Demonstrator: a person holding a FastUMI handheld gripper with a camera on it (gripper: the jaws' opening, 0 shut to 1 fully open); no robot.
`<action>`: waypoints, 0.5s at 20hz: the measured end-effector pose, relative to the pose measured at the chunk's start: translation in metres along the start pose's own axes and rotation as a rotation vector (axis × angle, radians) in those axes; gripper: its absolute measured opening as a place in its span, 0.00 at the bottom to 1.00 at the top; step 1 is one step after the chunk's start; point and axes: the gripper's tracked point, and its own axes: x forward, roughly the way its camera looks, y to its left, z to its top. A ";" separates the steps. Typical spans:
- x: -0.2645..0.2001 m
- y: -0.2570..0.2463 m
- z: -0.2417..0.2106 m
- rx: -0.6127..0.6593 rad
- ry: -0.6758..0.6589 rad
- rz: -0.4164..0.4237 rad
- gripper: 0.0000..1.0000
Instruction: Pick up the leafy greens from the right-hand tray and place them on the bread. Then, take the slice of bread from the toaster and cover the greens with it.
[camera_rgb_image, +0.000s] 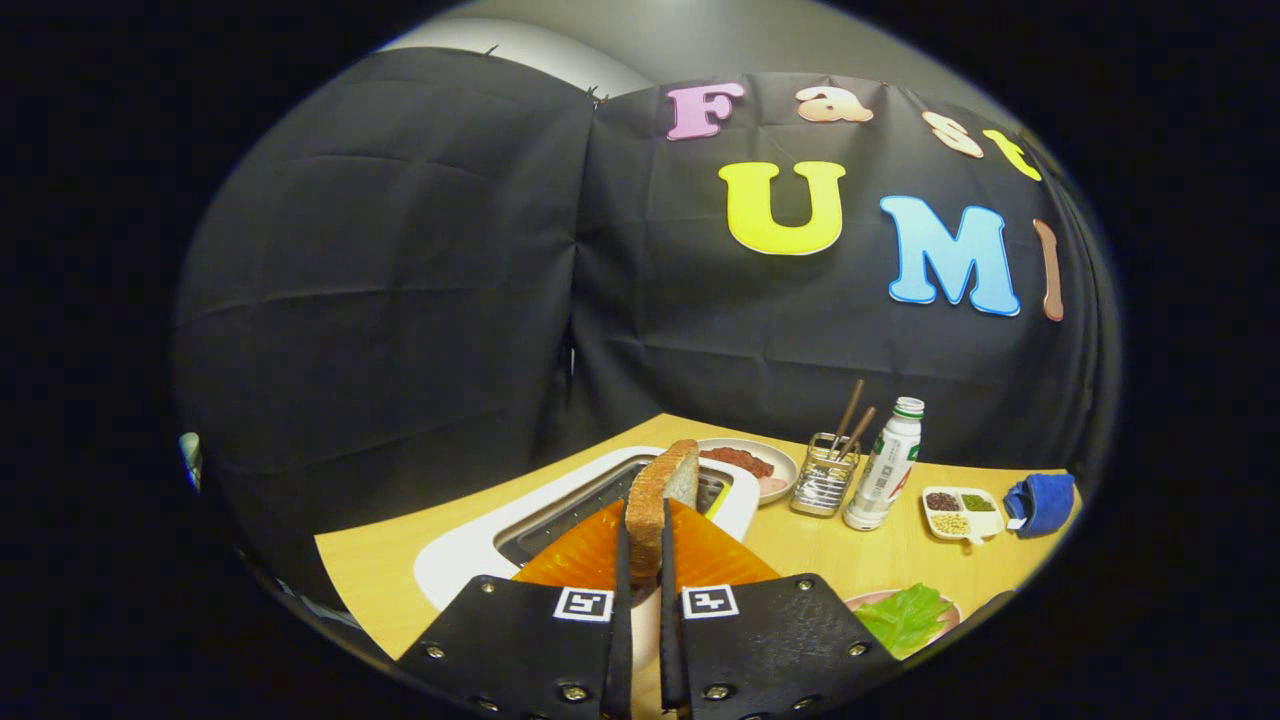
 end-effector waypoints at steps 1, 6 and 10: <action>-0.002 0.001 0.002 0.023 -0.001 0.017 0.11; -0.017 0.001 0.021 0.075 -0.051 0.046 0.11; -0.023 -0.003 0.029 0.102 -0.054 0.067 0.01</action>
